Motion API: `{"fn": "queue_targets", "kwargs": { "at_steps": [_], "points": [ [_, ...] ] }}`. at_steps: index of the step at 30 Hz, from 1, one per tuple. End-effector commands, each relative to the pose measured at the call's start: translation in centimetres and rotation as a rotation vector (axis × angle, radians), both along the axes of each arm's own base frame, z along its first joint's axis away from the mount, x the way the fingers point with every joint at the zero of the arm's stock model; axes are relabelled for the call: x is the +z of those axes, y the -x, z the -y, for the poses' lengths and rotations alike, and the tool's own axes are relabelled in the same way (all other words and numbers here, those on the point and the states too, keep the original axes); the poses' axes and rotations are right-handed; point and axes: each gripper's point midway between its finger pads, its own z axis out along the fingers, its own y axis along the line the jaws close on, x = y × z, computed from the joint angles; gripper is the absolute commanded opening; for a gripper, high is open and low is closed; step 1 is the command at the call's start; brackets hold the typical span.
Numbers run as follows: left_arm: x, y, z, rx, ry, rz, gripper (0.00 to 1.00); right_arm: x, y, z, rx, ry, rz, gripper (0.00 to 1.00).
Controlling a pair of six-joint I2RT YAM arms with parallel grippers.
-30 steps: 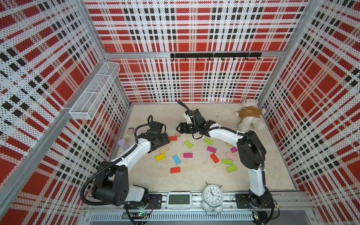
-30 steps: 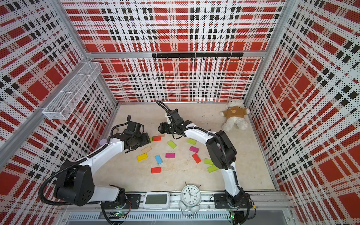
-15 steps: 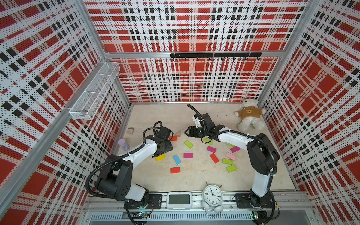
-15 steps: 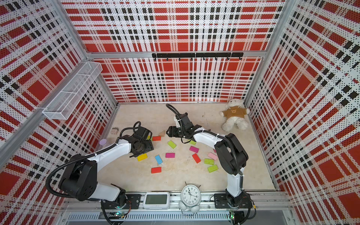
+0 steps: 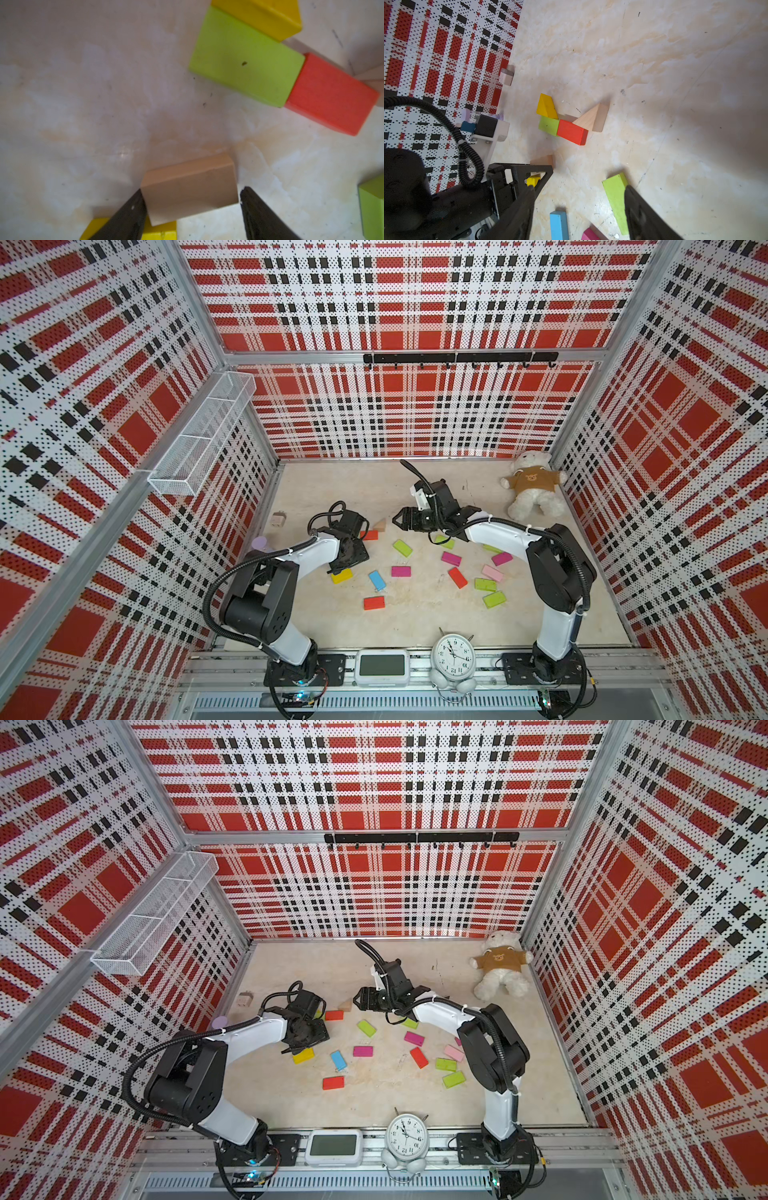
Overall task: Assemble a carrot with building blocks
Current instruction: Assemble the building block at the center of the board.
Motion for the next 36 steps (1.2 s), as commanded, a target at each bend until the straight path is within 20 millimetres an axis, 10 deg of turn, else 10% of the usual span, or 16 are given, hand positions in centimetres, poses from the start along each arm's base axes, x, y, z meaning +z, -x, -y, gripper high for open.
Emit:
{"fn": "queue_targets", "kwargs": {
  "at_steps": [1, 36],
  "points": [
    [0.1, -1.1, 0.2, -0.007, 0.022, 0.016, 0.71, 0.6, -1.2, -0.7, -0.012, -0.040, 0.013, 0.69],
    [-1.3, -3.4, -2.0, -0.243, -0.149, -0.122, 0.60, -0.5, -1.8, -1.4, -0.014, -0.044, -0.025, 0.69]
  ]
}}
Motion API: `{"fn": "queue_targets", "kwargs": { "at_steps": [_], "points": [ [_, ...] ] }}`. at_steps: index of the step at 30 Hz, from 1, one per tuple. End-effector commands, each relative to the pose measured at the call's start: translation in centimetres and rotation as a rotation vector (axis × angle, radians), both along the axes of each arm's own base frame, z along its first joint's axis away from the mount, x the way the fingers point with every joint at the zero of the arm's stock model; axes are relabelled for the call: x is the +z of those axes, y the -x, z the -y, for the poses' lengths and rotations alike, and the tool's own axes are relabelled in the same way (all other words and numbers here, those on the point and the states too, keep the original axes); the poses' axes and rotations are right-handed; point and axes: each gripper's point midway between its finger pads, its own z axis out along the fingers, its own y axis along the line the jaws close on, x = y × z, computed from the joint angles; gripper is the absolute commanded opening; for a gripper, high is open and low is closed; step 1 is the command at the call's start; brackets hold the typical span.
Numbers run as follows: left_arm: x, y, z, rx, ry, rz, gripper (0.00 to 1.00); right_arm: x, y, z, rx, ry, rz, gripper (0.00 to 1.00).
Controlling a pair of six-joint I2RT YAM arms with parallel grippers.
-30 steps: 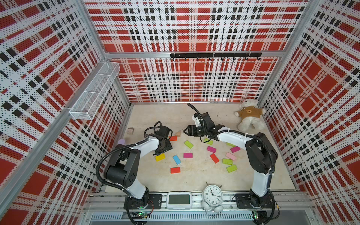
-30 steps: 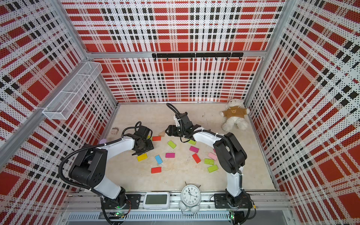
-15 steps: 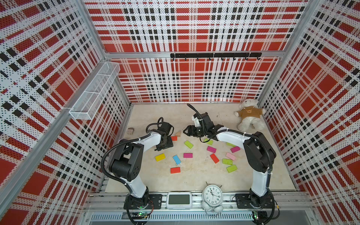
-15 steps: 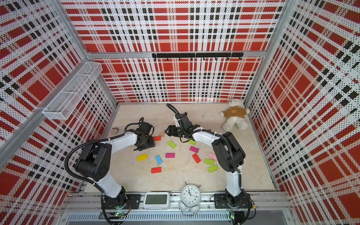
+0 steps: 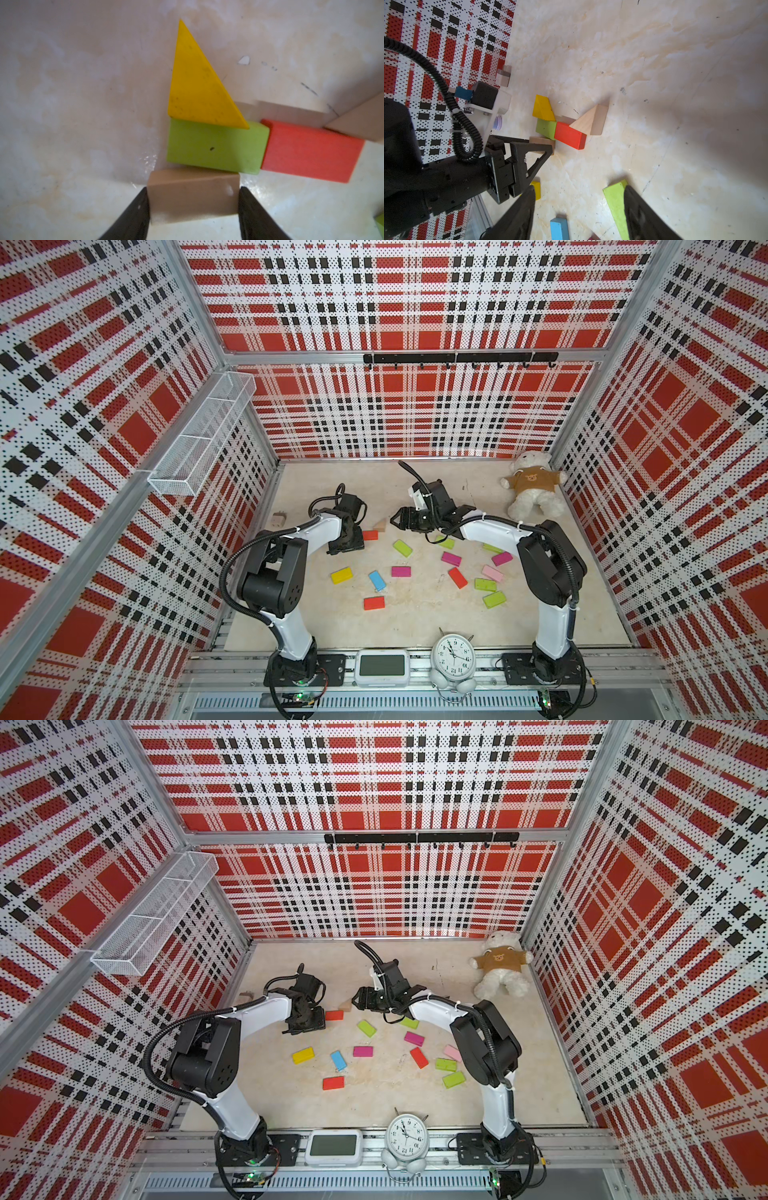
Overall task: Assemble a carrot with building blocks
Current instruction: Assemble the building block at the center of the board.
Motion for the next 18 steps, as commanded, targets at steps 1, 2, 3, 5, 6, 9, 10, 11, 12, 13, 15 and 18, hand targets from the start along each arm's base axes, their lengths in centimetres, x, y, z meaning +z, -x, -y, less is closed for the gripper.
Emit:
{"fn": "queue_targets", "kwargs": {
  "at_steps": [1, 2, 3, 5, 6, 9, 10, 11, 12, 13, 15, 18],
  "points": [
    [-1.78, 1.19, -0.51, -0.020, -0.030, -0.082, 0.61, 1.03, -1.08, -0.72, -0.004, -0.033, 0.028, 0.69],
    [-1.82, 1.13, -0.40, -0.024, -0.027, -0.081, 0.61, 0.93, -1.09, -0.74, -0.005, -0.031, 0.026, 0.69],
    [-1.87, 1.13, -0.36, -0.028, -0.027, -0.082, 0.61, 1.02, -1.12, -0.78, -0.005, -0.033, 0.027, 0.69],
    [-1.92, 1.17, -0.26, -0.034, -0.028, -0.084, 0.61, 0.92, -1.11, -0.82, -0.004, -0.034, 0.024, 0.69],
    [-1.90, 1.15, -0.20, -0.037, -0.028, -0.083, 0.61, 1.02, -1.12, -0.87, -0.003, -0.036, 0.026, 0.69],
    [-1.89, 1.17, -0.03, -0.042, -0.022, -0.084, 0.62, 1.05, -1.18, -0.95, -0.003, -0.038, 0.025, 0.69],
    [-1.90, 1.19, 0.06, -0.045, -0.018, -0.086, 0.62, 1.12, -1.21, -0.96, -0.003, -0.039, 0.026, 0.69],
    [-1.88, 1.19, 0.11, -0.046, -0.016, -0.085, 0.62, 1.11, -1.24, -0.93, -0.005, -0.040, 0.026, 0.69],
    [-1.91, 1.24, 0.12, -0.047, -0.016, -0.087, 0.62, 1.10, -1.20, -0.97, -0.004, -0.040, 0.025, 0.69],
    [-1.88, 1.22, 0.20, -0.048, -0.014, -0.087, 0.62, 1.02, -1.22, -0.94, -0.006, -0.040, 0.023, 0.69],
    [-1.89, 1.26, 0.26, -0.049, -0.010, -0.089, 0.63, 1.10, -1.22, -0.97, -0.005, -0.042, 0.025, 0.69],
    [-1.90, 1.23, 0.48, -0.053, 0.001, -0.091, 0.64, 1.10, -1.18, -0.90, -0.007, -0.040, 0.026, 0.69]
  ]
}}
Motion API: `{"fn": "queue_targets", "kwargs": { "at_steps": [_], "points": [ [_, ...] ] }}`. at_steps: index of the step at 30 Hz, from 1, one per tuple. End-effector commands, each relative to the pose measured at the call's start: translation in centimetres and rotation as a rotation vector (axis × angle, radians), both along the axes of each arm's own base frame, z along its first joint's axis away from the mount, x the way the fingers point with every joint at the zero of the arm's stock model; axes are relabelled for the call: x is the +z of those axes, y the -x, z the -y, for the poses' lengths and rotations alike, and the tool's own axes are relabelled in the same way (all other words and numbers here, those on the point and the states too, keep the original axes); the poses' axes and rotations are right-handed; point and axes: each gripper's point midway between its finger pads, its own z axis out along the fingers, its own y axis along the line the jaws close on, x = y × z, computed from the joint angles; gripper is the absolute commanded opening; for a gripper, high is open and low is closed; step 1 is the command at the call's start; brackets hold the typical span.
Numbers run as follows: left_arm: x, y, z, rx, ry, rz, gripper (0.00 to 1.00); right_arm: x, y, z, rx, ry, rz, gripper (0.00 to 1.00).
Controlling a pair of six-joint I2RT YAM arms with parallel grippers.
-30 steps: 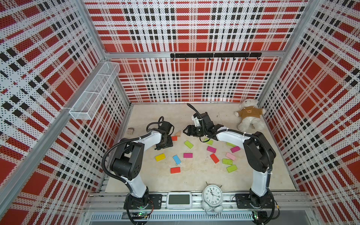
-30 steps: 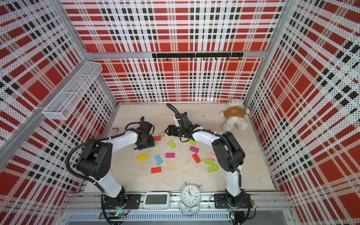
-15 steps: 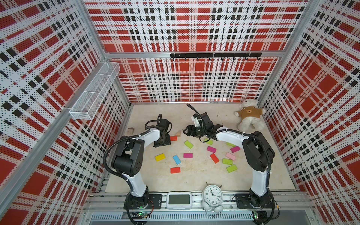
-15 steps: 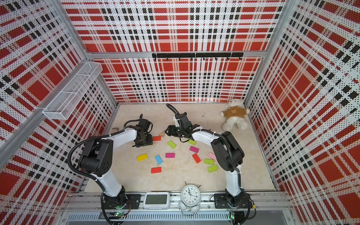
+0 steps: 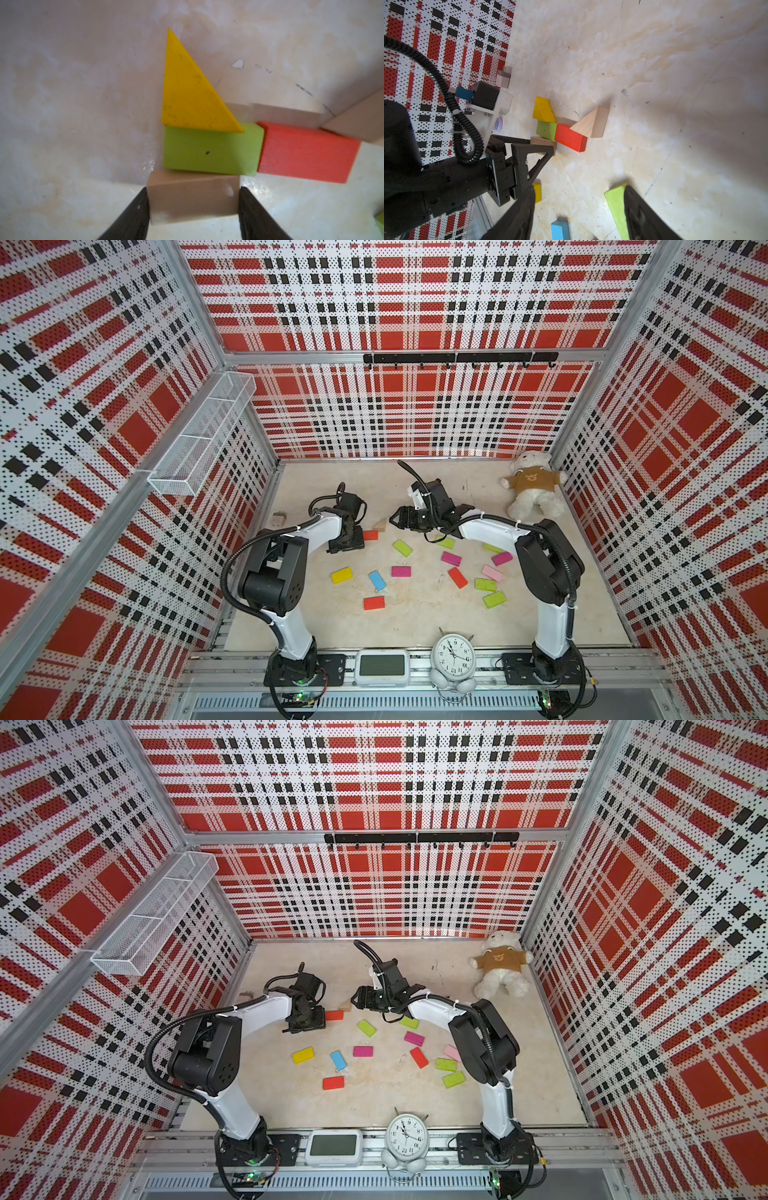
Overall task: Assemble a carrot with building blocks
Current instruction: Assemble the building block at the center of the board.
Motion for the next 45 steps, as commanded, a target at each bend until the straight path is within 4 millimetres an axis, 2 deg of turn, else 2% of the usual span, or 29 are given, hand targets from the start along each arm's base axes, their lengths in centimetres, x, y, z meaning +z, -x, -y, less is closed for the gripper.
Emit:
{"fn": "queue_targets", "kwargs": {
  "at_steps": [1, 8, 15, 22, 31, 35, 39, 45],
  "points": [
    [-1.8, 1.4, 0.2, -0.024, -0.002, -0.086, 0.64, 1.1, -0.9, -0.6, -0.007, -0.033, 0.031, 0.69],
    [-1.9, 1.4, 0.6, -0.032, 0.012, -0.095, 0.66, 1.2, -0.8, -0.5, -0.010, -0.035, 0.031, 0.69],
    [-1.6, 1.5, 0.8, -0.031, 0.015, -0.091, 0.73, 1.3, -0.7, -0.3, -0.011, -0.034, 0.033, 0.69],
    [-0.1, 1.8, 0.3, -0.004, 0.000, -0.060, 0.80, 1.7, -0.6, -0.3, -0.013, -0.041, 0.041, 0.69],
    [3.2, 1.7, 0.0, 0.019, 0.015, 0.027, 0.84, 2.1, -0.3, 0.0, -0.011, -0.039, 0.049, 0.69],
    [5.8, 1.8, 0.1, 0.028, 0.040, 0.098, 0.84, 0.6, 0.9, 0.7, 0.008, 0.058, 0.043, 0.69],
    [8.3, 2.3, -0.6, 0.061, 0.076, 0.170, 0.84, -1.3, 2.6, 1.4, 0.059, 0.233, 0.070, 0.69],
    [9.5, 3.2, -1.6, 0.103, 0.156, 0.219, 0.84, -3.6, 4.2, 1.7, 0.147, 0.435, 0.112, 0.69]
  ]
}}
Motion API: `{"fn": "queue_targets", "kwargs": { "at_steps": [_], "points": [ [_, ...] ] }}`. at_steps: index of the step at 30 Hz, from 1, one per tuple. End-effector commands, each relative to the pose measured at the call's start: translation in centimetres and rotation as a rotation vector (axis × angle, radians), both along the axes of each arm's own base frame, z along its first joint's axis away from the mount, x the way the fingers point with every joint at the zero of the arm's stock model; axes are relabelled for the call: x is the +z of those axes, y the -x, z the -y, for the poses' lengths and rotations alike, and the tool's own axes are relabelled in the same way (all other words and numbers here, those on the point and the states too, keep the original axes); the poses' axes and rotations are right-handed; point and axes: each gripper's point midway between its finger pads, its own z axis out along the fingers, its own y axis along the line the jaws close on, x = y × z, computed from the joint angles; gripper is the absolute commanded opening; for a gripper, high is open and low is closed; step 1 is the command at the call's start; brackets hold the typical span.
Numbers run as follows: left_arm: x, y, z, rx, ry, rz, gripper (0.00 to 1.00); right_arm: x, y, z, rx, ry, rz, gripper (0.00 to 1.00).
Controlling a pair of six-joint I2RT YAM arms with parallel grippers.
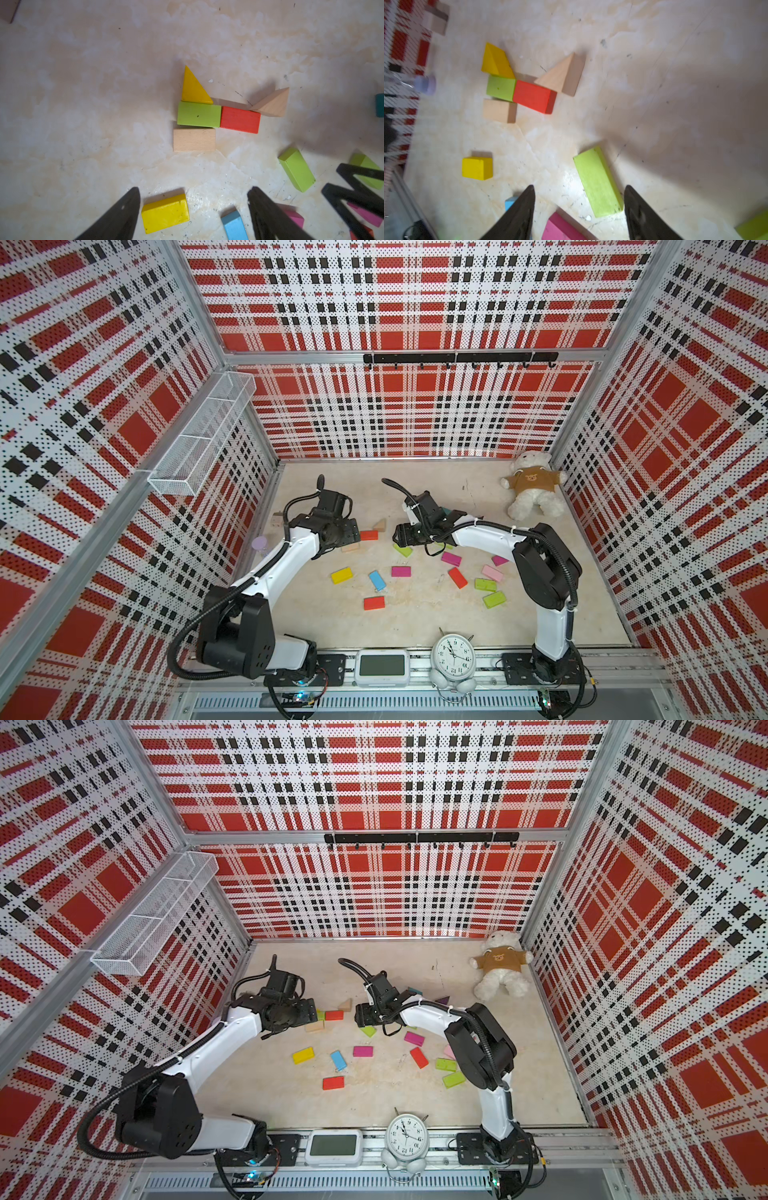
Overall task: Assemble a carrot with building blocks
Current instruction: Assemble the building block at the center of the board.
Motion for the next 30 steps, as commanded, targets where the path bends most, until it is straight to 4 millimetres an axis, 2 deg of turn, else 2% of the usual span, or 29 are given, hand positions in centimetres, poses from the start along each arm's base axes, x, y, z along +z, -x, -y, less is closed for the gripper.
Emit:
{"fn": "queue_targets", "kwargs": {
  "at_steps": [1, 13, 18, 28, 30],
  "points": [
    [-0.3, 0.8, -0.5, 0.031, 0.047, -0.009, 0.84, 0.0, -0.2, 0.5, 0.058, 0.115, 0.063, 0.69],
    [-1.2, 1.1, -0.6, 0.024, 0.084, -0.019, 0.84, -2.3, -1.3, -0.2, 0.123, 0.196, 0.057, 0.64],
    [-1.6, 1.2, -0.8, 0.029, 0.090, -0.024, 0.84, -3.2, -0.9, -0.6, 0.153, 0.214, 0.043, 0.62],
    [-1.4, 1.3, -1.2, 0.041, 0.099, -0.014, 0.84, -4.8, -0.3, -1.1, 0.187, 0.252, 0.032, 0.51],
    [-1.1, 1.5, -1.5, 0.050, 0.102, -0.006, 0.83, -5.0, -0.3, -1.4, 0.195, 0.257, 0.035, 0.46]
  ]
}}
